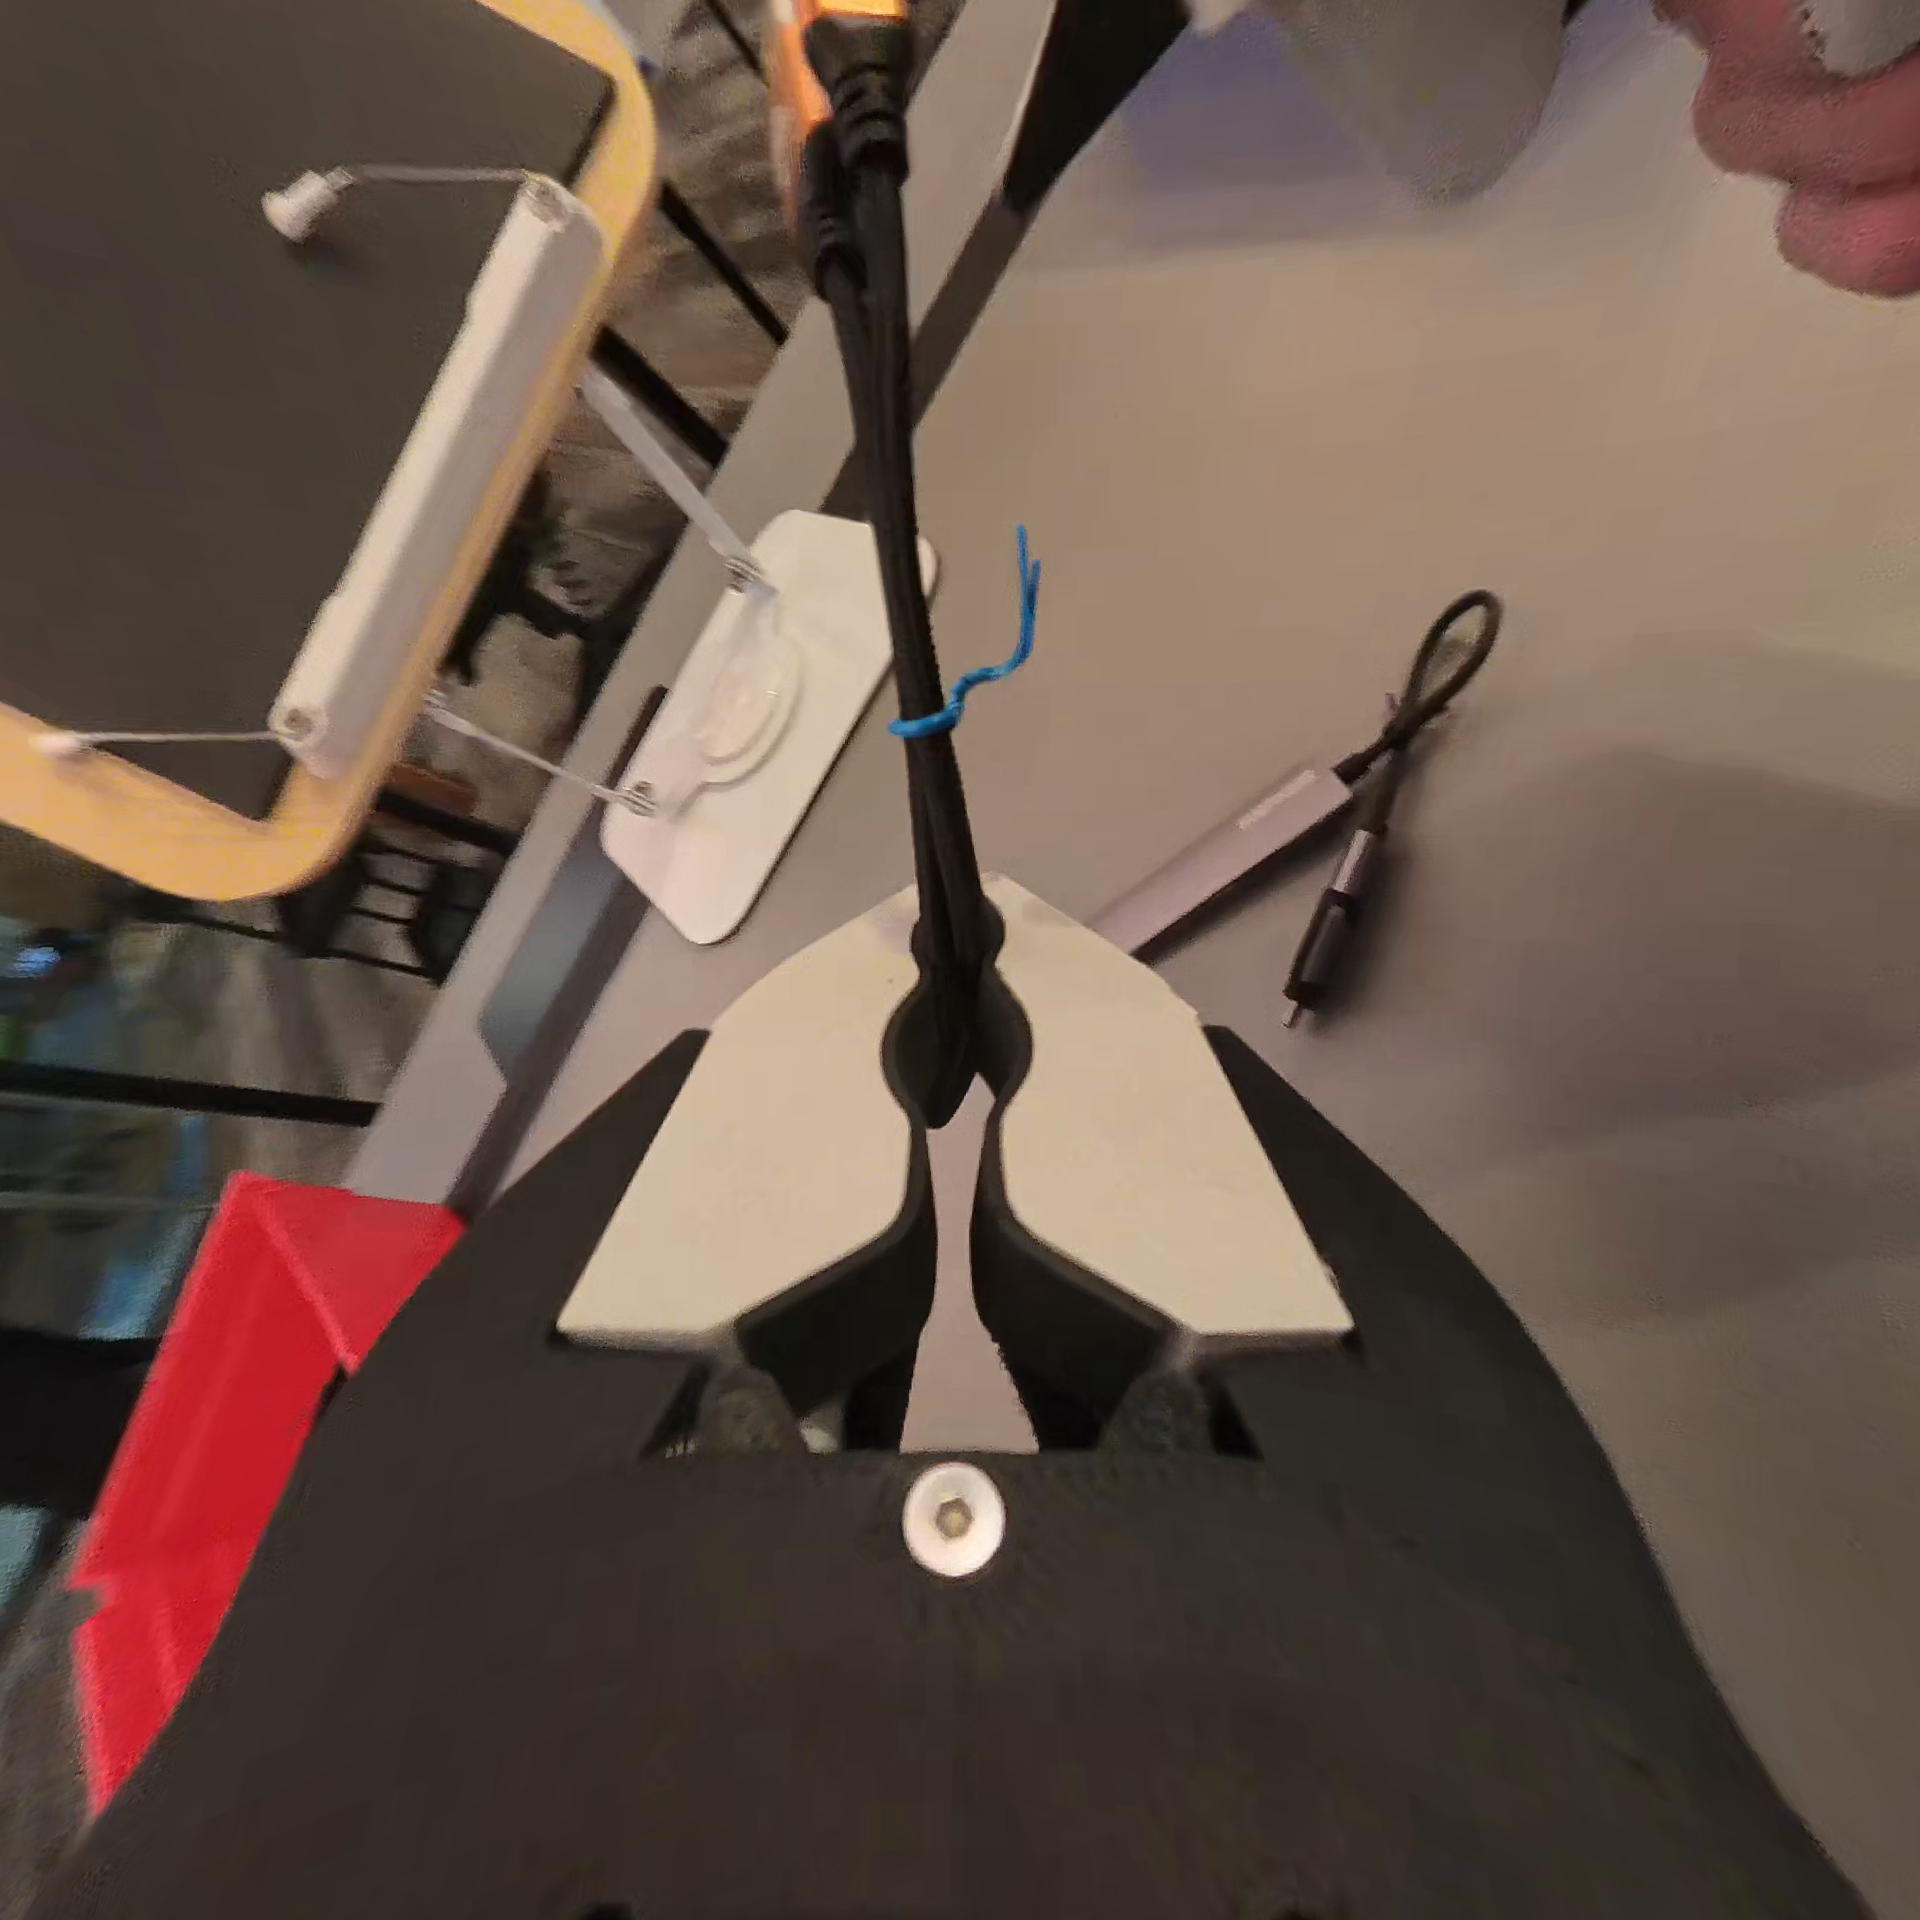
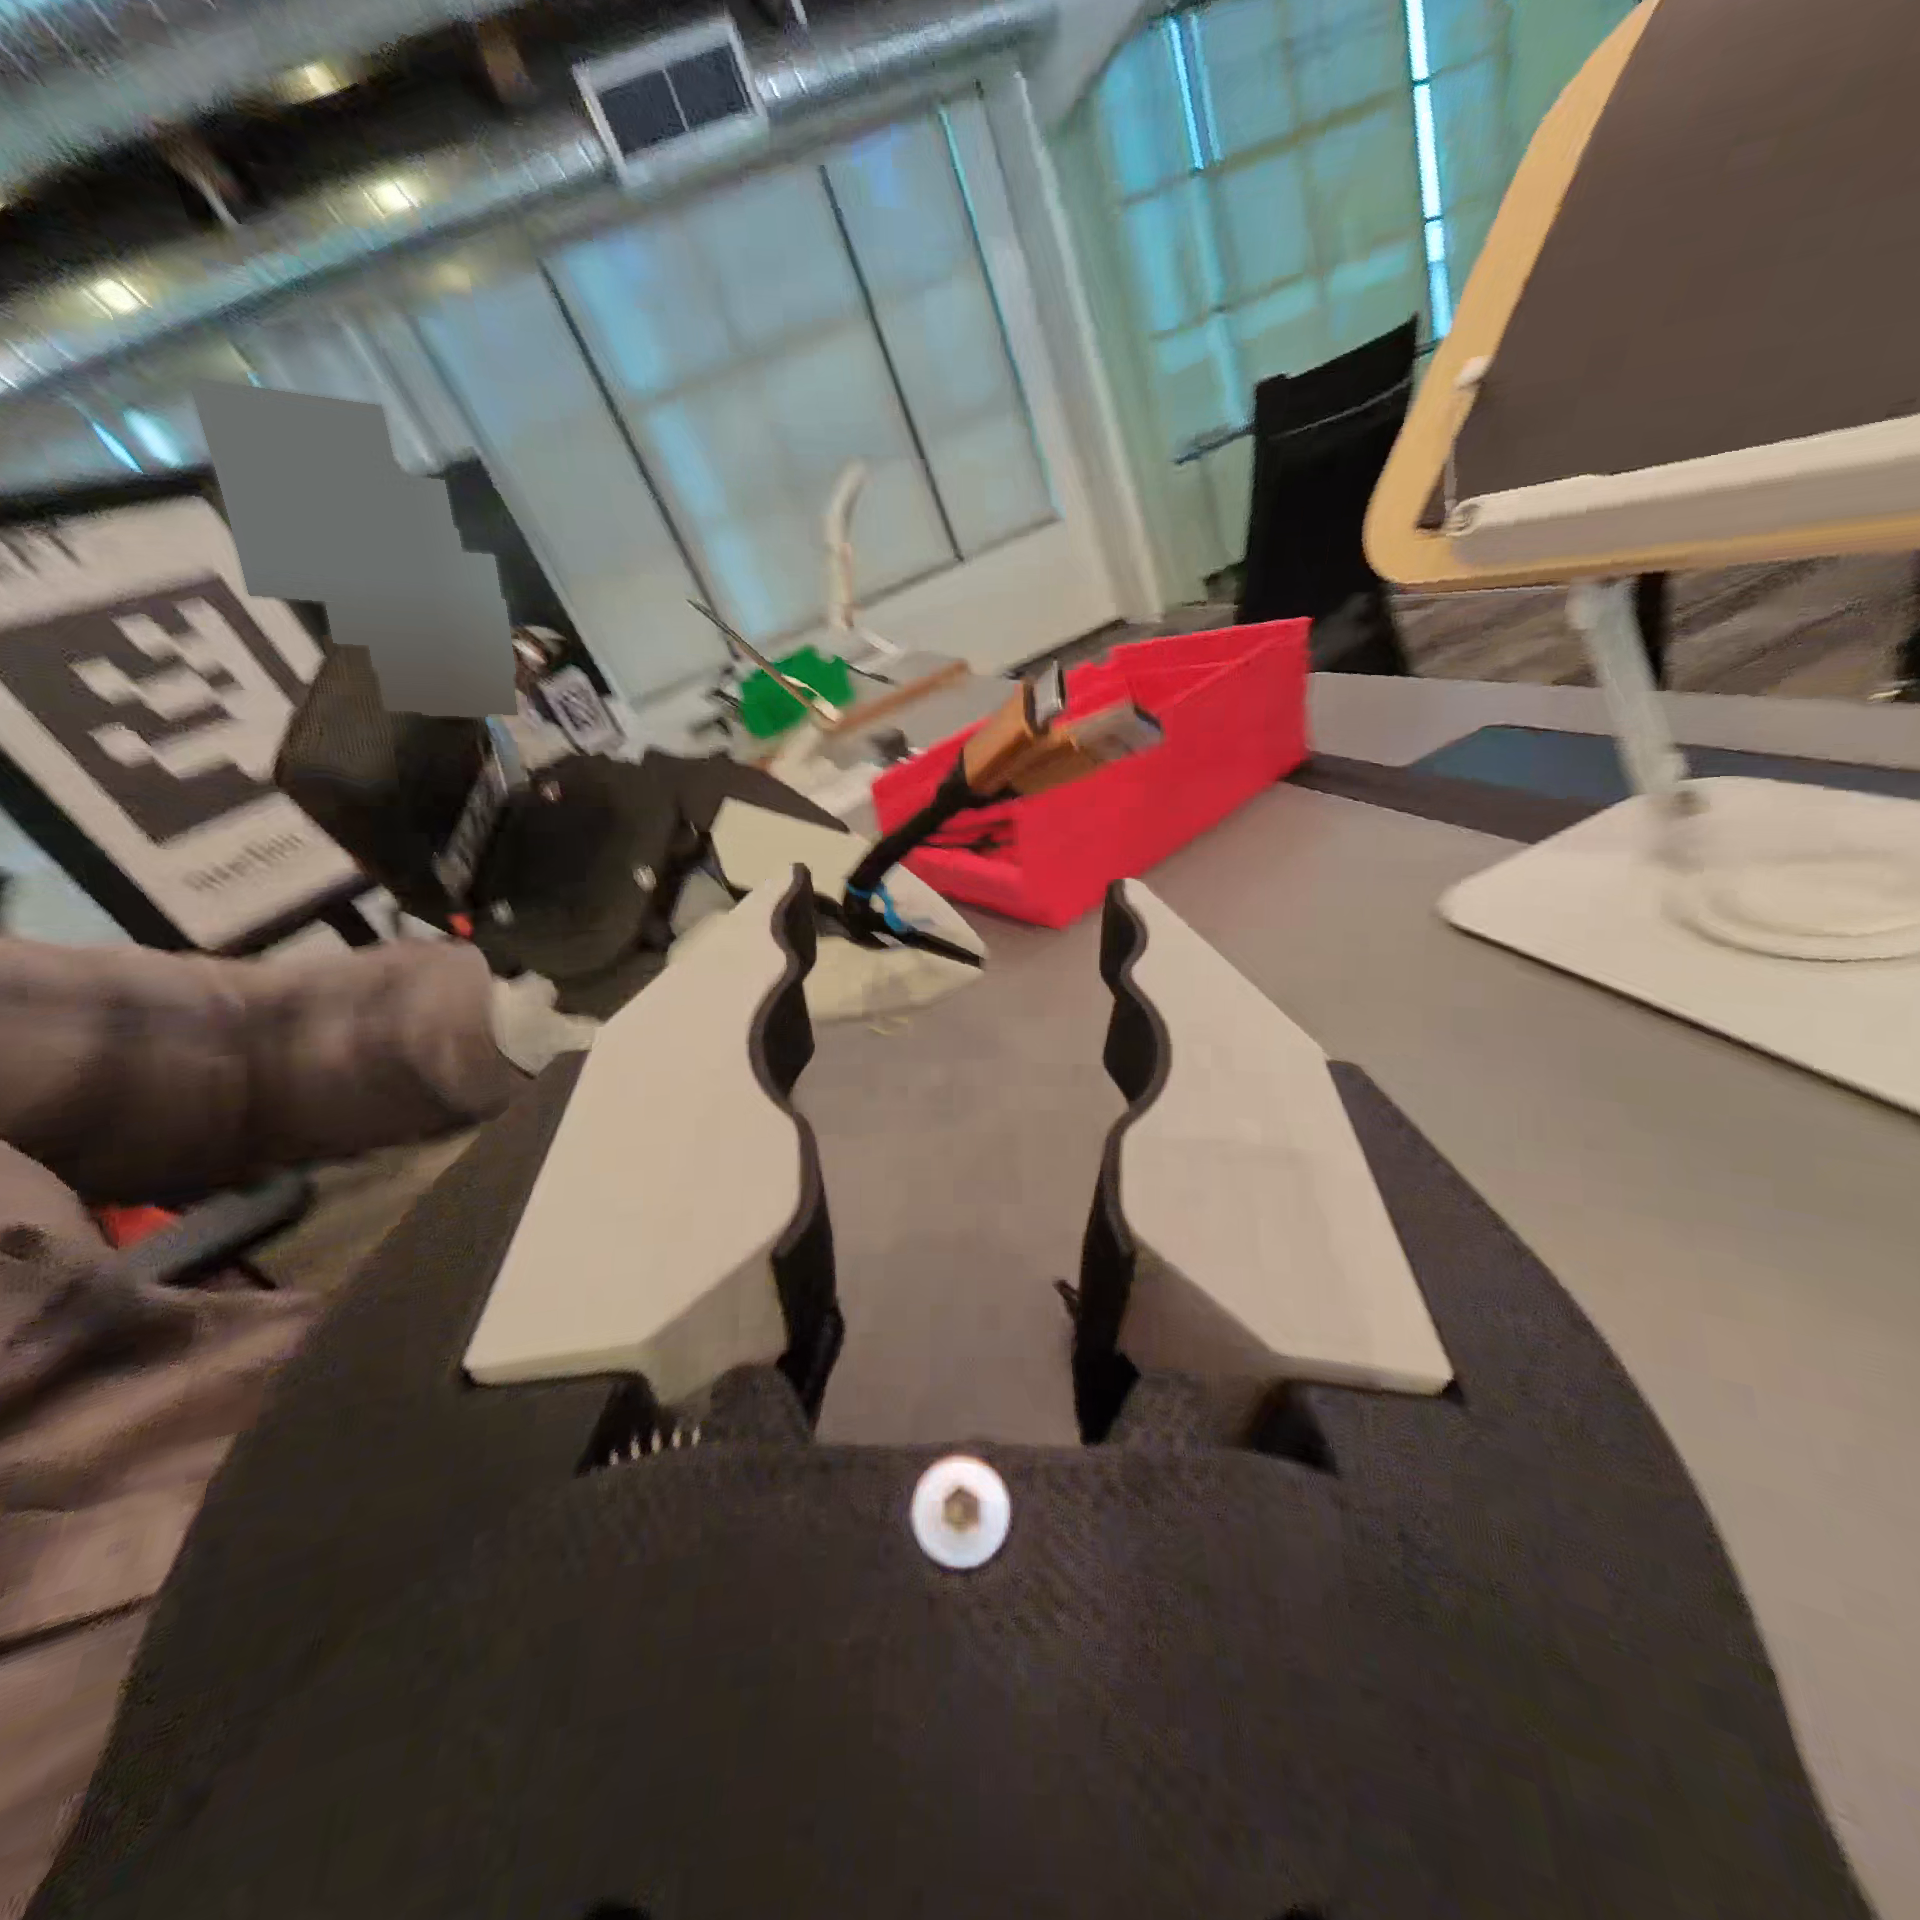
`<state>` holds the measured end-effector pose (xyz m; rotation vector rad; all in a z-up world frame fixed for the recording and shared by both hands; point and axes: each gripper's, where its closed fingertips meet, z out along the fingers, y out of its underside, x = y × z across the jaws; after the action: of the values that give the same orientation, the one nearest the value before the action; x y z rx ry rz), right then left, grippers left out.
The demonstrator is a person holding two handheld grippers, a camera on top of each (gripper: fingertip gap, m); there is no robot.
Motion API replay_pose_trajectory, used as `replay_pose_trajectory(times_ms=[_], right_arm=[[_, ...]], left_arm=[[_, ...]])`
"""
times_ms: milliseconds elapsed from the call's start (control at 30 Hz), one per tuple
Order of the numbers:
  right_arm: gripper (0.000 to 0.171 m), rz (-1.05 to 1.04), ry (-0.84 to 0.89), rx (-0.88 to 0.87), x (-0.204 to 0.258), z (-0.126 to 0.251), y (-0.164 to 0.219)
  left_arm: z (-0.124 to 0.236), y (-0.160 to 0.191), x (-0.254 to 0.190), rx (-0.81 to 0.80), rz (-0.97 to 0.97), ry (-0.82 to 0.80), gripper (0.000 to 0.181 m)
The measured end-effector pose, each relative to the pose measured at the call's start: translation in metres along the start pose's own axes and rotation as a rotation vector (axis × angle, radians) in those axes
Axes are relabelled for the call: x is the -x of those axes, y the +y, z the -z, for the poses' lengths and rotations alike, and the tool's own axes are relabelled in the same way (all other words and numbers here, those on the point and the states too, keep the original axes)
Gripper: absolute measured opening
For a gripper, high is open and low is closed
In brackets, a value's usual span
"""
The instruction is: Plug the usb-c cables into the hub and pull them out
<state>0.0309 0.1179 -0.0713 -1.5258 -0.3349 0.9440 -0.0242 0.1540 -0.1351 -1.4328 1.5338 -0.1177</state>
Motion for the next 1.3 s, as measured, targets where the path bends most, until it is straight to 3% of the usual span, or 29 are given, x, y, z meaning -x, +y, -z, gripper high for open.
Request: replay_pose_trajectory(times_ms=[100, 267, 567, 633, 700, 800, 867, 1133, 1233, 1300], right_arm=[[0.046, -0.077, -0.051, -0.063, 0.003, -0.009, -0.006], [0.007, -0.084, -0.107, -0.103, 0.007, -0.013, -0.009], [0.003, -0.097, -0.171, -0.123, 0.015, -0.009, -0.015], [0.003, -0.102, -0.179, -0.126, 0.015, -0.007, -0.016], [0.003, -0.100, -0.177, -0.122, 0.012, -0.005, -0.017], [0.003, -0.076, -0.187, -0.109, 0.012, 0.000, -0.019], [0.003, -0.047, -0.191, -0.080, 0.012, 0.004, -0.018], [0.003, -0.032, -0.419, 0.100, 0.047, -0.004, 0.009], [0.003, -0.059, -0.442, 0.074, 0.050, -0.005, 0.006], [0.003, -0.060, -0.444, 0.074, 0.049, -0.004, 0.008]], left_arm=[[-0.005, -0.005, -0.007, -0.005, -0.035, -0.066, 0.001], [-0.006, -0.011, -0.015, -0.045, -0.018, -0.080, 0.002], [-0.010, -0.019, -0.020, -0.086, 0.002, -0.084, 0.002], [-0.010, -0.021, -0.023, -0.095, 0.014, -0.055, 0.009], [-0.010, -0.023, -0.030, -0.109, 0.042, 0.024, 0.018], [-0.001, -0.022, -0.038, -0.126, 0.103, 0.176, 0.053], [0.010, -0.024, -0.035, -0.155, 0.181, 0.263, 0.060], [0.042, -0.075, -0.044, -0.303, 0.454, 0.799, 0.037], [0.041, -0.078, -0.062, -0.299, 0.484, 0.947, 0.009], [0.039, -0.080, -0.066, -0.322, 0.524, 0.975, 0.008]])
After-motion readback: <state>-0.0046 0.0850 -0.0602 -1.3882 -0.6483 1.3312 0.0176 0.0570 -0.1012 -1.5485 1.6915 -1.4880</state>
